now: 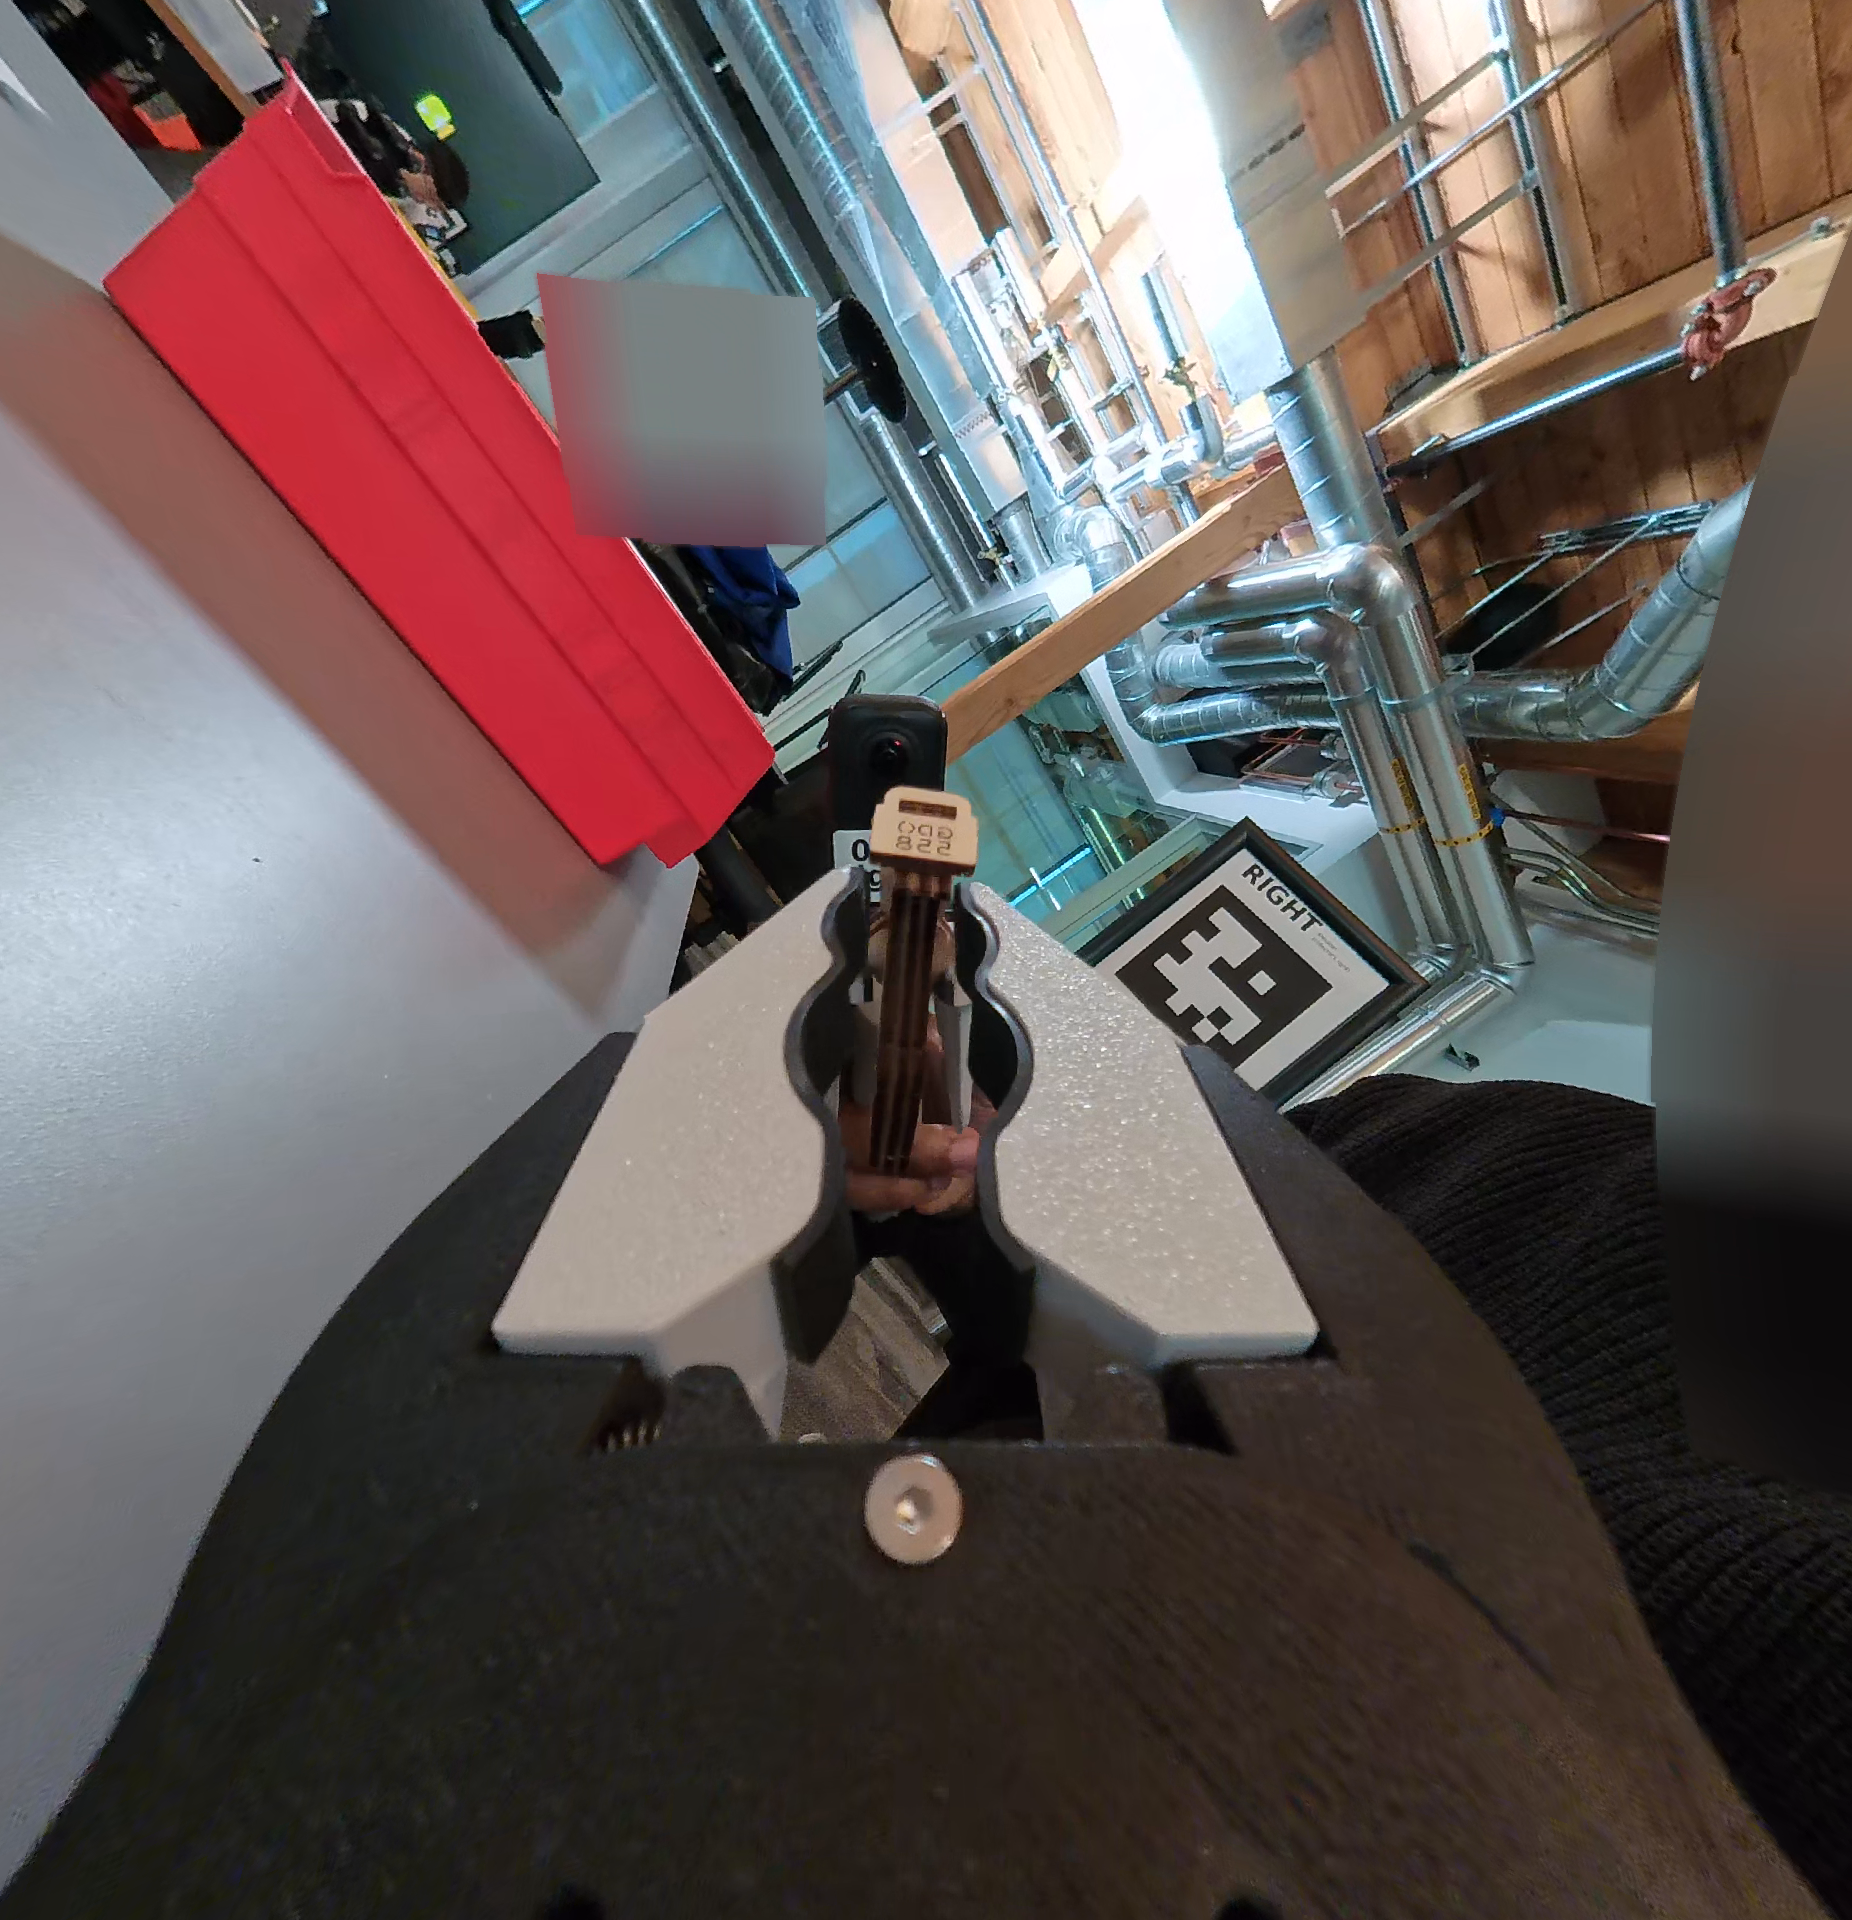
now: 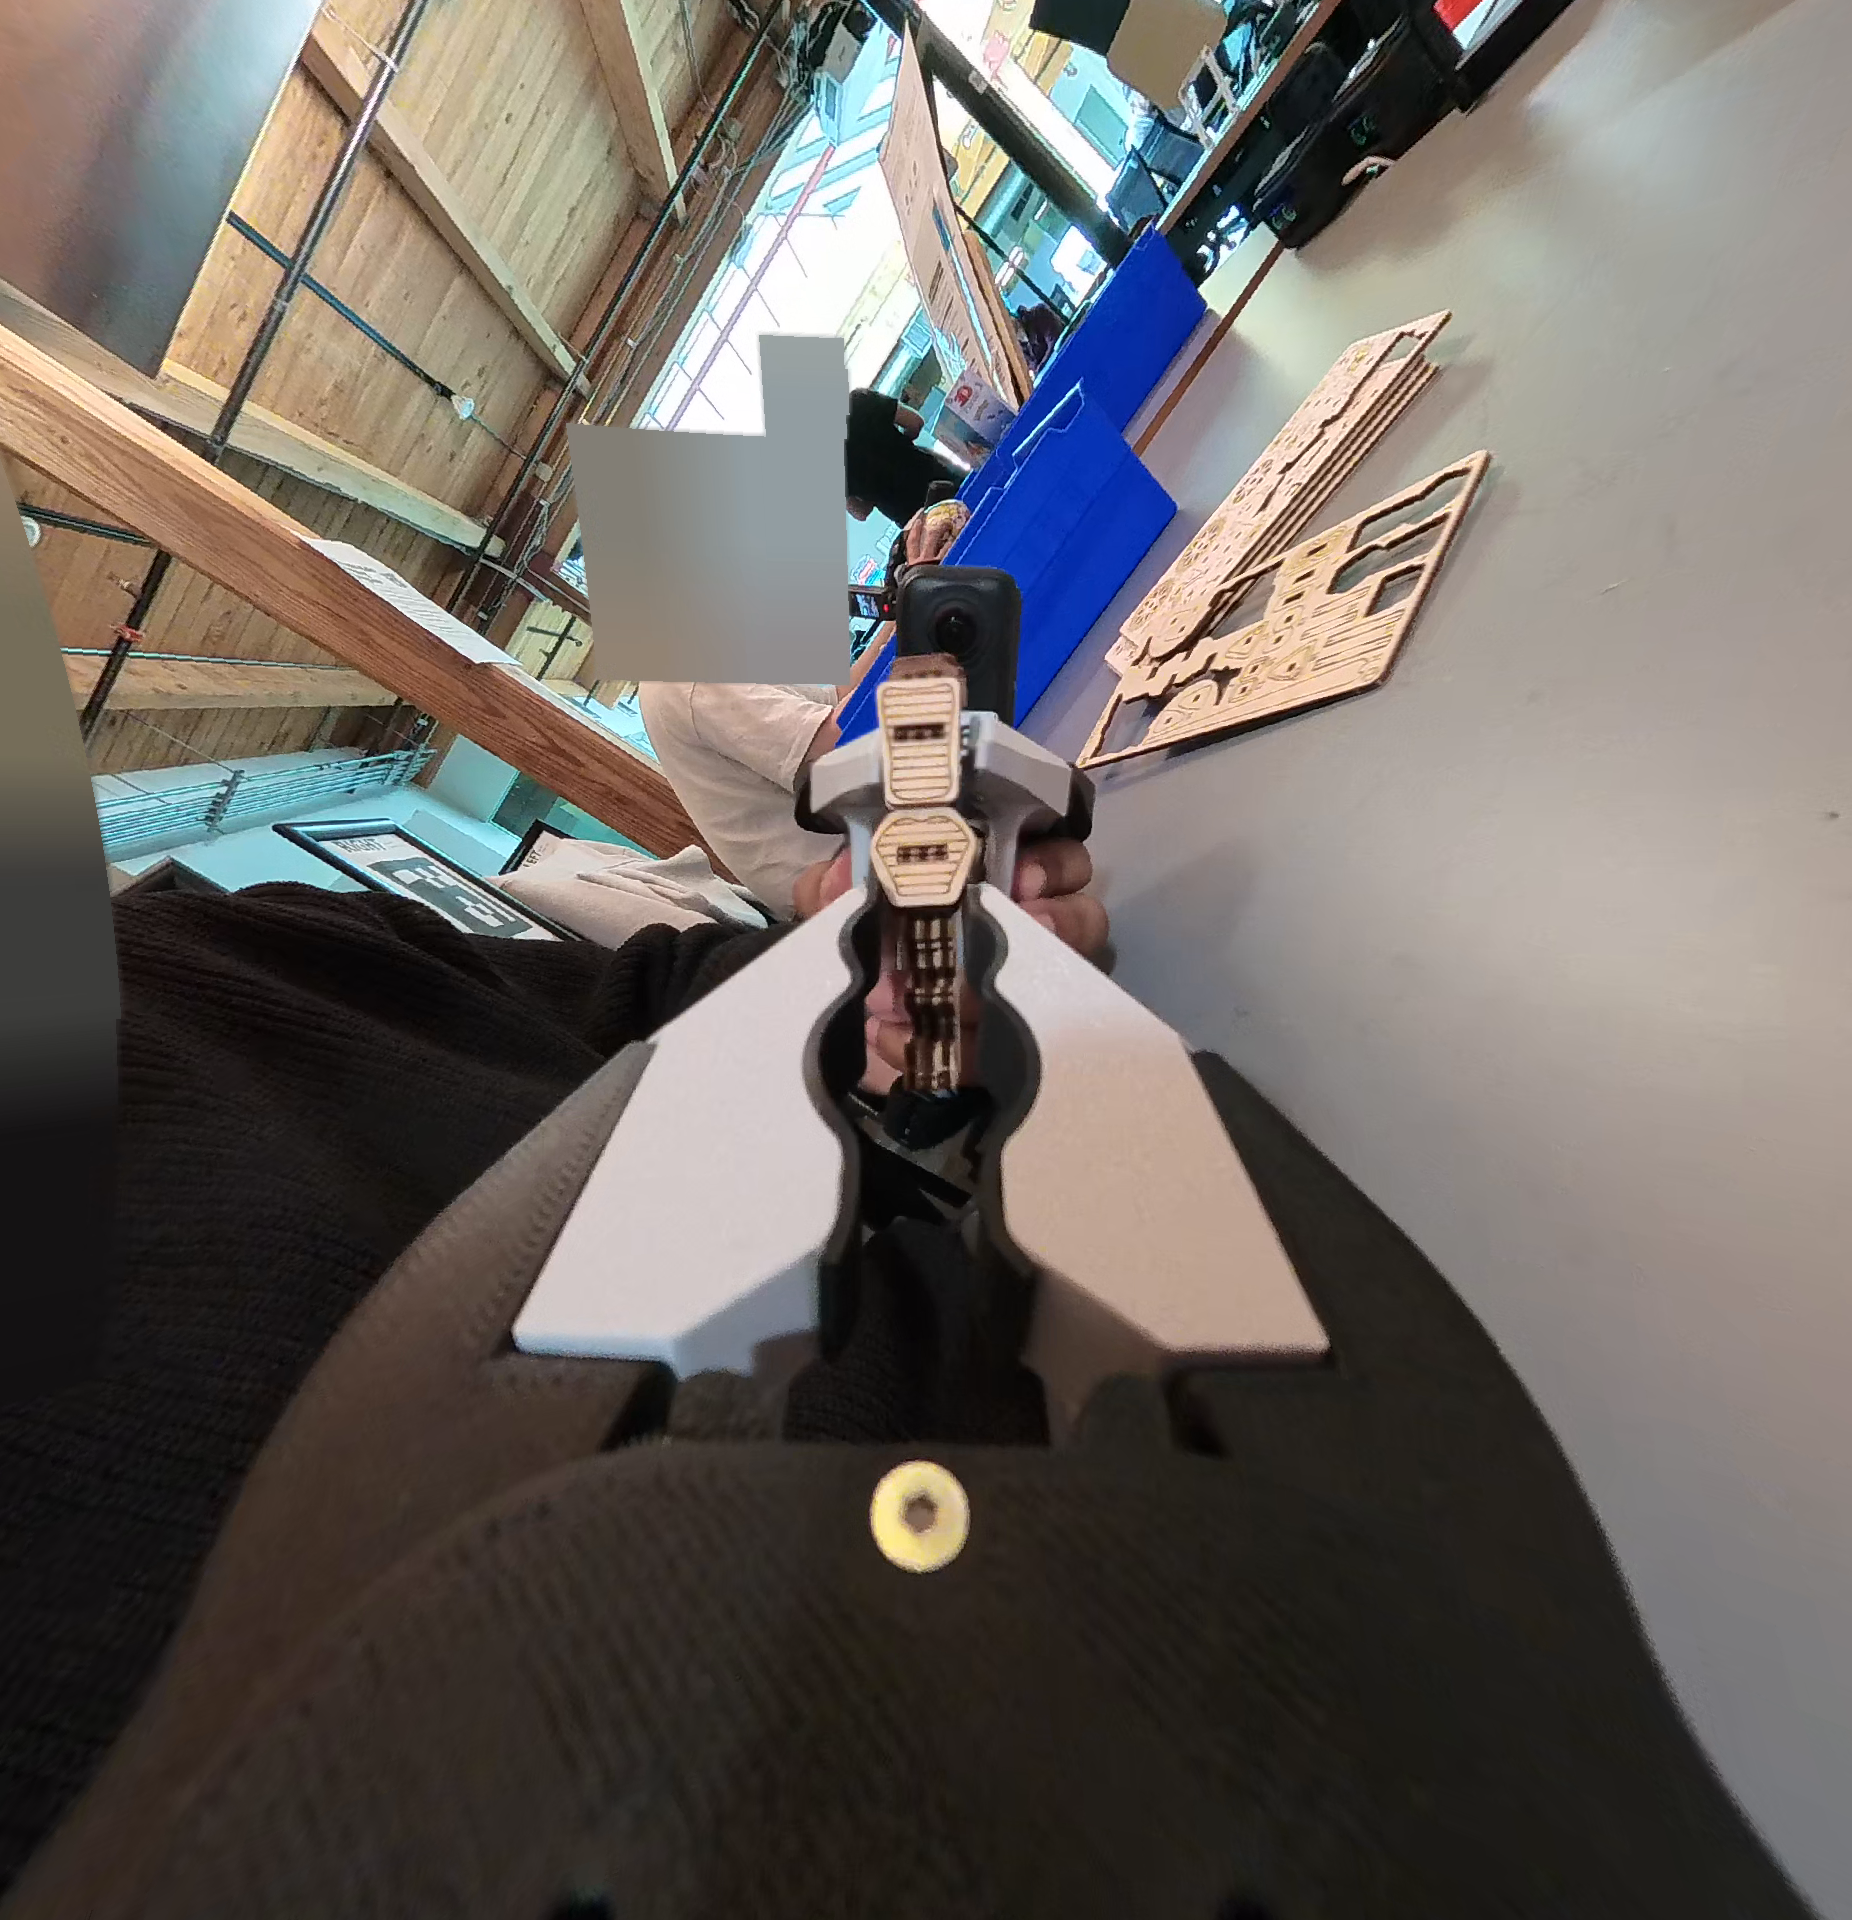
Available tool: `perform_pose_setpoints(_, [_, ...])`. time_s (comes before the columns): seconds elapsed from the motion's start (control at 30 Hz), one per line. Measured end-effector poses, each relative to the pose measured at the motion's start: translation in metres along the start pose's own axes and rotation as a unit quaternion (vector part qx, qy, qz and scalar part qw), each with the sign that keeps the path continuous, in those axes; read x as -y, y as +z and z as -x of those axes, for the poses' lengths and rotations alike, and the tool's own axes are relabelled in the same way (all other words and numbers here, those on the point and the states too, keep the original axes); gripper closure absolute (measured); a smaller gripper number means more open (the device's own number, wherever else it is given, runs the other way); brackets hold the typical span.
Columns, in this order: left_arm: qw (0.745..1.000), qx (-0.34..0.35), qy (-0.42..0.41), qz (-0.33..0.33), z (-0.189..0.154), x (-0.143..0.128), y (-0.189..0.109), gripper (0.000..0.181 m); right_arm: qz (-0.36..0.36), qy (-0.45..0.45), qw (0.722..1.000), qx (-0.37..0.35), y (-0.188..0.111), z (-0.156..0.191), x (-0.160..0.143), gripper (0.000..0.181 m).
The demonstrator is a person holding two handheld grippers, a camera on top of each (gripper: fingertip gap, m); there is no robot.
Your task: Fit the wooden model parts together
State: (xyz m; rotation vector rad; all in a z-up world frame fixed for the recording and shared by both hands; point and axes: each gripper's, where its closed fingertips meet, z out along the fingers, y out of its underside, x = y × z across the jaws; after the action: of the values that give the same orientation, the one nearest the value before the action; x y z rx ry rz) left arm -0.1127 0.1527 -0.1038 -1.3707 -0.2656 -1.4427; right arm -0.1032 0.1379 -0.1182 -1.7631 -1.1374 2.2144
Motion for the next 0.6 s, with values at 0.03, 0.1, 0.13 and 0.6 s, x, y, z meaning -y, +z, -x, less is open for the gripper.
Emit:
perform_pose_setpoints(0.03, [1.0, 0.003, 0.002, 0.0, 0.0, 0.0, 0.0, 0.171, 0.001, -0.001, 1.0, 0.0, 0.001, 0.0, -0.001, 0.167])
perform_pose_setpoints(0.1, [1.0, 0.005, 0.005, 0.0, 0.001, 0.0, -0.001, 0.175, 0.003, -0.001, 1.0, -0.003, 0.002, -0.001, -0.002, 0.167])
perform_pose_setpoints(0.13, [1.0, 0.005, 0.005, 0.0, 0.001, 0.001, -0.001, 0.174, 0.003, -0.001, 1.0, -0.004, 0.003, -0.001, -0.002, 0.167])
perform_pose_setpoints(0.6, [1.0, -0.005, 0.013, 0.027, -0.004, -0.007, 0.002, 0.175, -0.102, -0.049, 0.994, -0.006, -0.022, 0.005, 0.042, 0.161])
